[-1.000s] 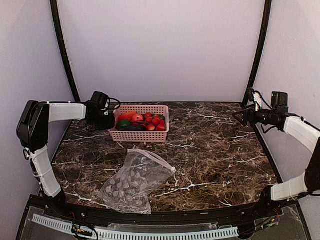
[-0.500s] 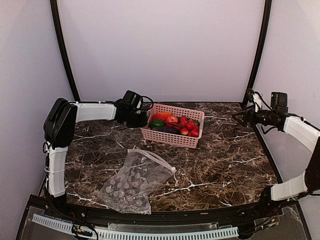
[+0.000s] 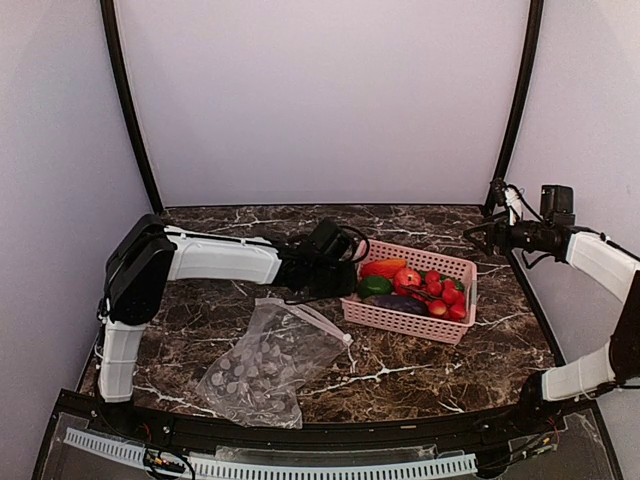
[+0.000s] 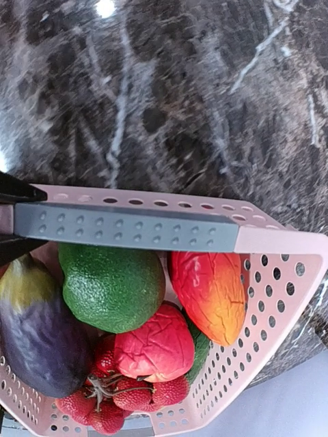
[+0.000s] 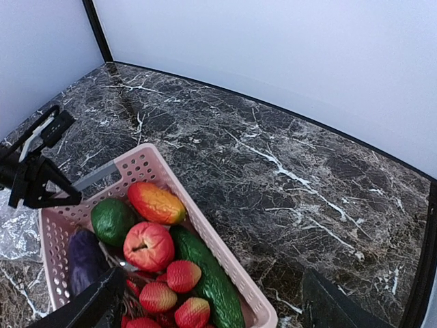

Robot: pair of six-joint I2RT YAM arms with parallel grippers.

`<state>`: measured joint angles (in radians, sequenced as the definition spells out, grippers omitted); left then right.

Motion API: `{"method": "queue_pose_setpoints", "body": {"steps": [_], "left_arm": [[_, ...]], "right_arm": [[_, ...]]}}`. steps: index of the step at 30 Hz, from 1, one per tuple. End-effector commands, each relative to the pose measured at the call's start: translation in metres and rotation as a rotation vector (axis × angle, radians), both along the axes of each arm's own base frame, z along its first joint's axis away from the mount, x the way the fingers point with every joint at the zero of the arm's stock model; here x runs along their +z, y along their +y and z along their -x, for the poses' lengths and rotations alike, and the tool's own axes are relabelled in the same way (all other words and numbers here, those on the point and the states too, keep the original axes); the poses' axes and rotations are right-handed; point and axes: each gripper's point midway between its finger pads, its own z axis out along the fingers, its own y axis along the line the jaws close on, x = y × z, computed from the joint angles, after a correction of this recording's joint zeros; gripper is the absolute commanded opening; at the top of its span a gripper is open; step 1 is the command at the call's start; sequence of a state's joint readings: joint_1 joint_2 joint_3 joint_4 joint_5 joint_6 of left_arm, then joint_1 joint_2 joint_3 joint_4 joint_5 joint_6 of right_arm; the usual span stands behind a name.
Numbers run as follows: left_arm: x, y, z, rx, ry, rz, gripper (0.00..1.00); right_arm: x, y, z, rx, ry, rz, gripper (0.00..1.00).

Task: Place the food in the zip-top bag and seal the zipper
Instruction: Move the bin to the center of the board.

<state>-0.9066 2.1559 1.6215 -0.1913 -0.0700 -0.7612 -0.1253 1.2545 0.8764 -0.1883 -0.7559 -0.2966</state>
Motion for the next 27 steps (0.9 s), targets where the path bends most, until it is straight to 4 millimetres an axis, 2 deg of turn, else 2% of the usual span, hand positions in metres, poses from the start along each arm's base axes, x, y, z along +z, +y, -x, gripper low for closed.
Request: {"method": "queue_pose_setpoints", "body": {"steps": [1, 2, 6, 9, 13, 15, 19, 23, 25, 27], "left_arm": [[0.023, -0.010, 0.027, 0.187, 0.039, 0.157, 0.03], [0.016, -0.011, 0.033, 0.204, 0.042, 0.172, 0.03], [0.010, -0.013, 0.047, 0.309, 0.055, 0.266, 0.01], [0.011, -0.014, 0.053, 0.370, 0.059, 0.315, 0.01], [0.019, -0.025, 0.056, 0.370, 0.029, 0.339, 0.01], [0.022, -0.027, 0.056, 0.362, 0.021, 0.339, 0.05], [0.031, -0.021, 0.056, 0.338, -0.021, 0.299, 0.19], [0.065, -0.024, 0.054, 0.240, -0.120, 0.279, 0.44], [0.084, -0.027, 0.053, 0.177, -0.182, 0.235, 0.48], [0.096, -0.021, 0.053, 0.159, -0.224, 0.167, 0.49]], "right_arm": [[-0.001, 0.000, 0.000, 0.013, 0.012, -0.007, 0.86], [-0.001, 0.000, 0.000, 0.013, 0.011, -0.007, 0.85], [0.000, 0.001, 0.000, 0.014, 0.010, -0.007, 0.86], [0.000, 0.001, 0.001, 0.016, 0.011, -0.008, 0.86], [-0.001, 0.001, 0.000, 0.018, 0.017, -0.010, 0.86], [-0.001, 0.001, 0.000, 0.018, 0.017, -0.010, 0.86], [0.000, 0.002, 0.001, 0.021, 0.018, -0.013, 0.86], [-0.002, 0.002, 0.001, 0.028, 0.023, -0.015, 0.86], [-0.005, 0.003, 0.000, 0.034, 0.035, -0.020, 0.85], [-0.005, 0.004, 0.001, 0.041, 0.044, -0.025, 0.85]]}}
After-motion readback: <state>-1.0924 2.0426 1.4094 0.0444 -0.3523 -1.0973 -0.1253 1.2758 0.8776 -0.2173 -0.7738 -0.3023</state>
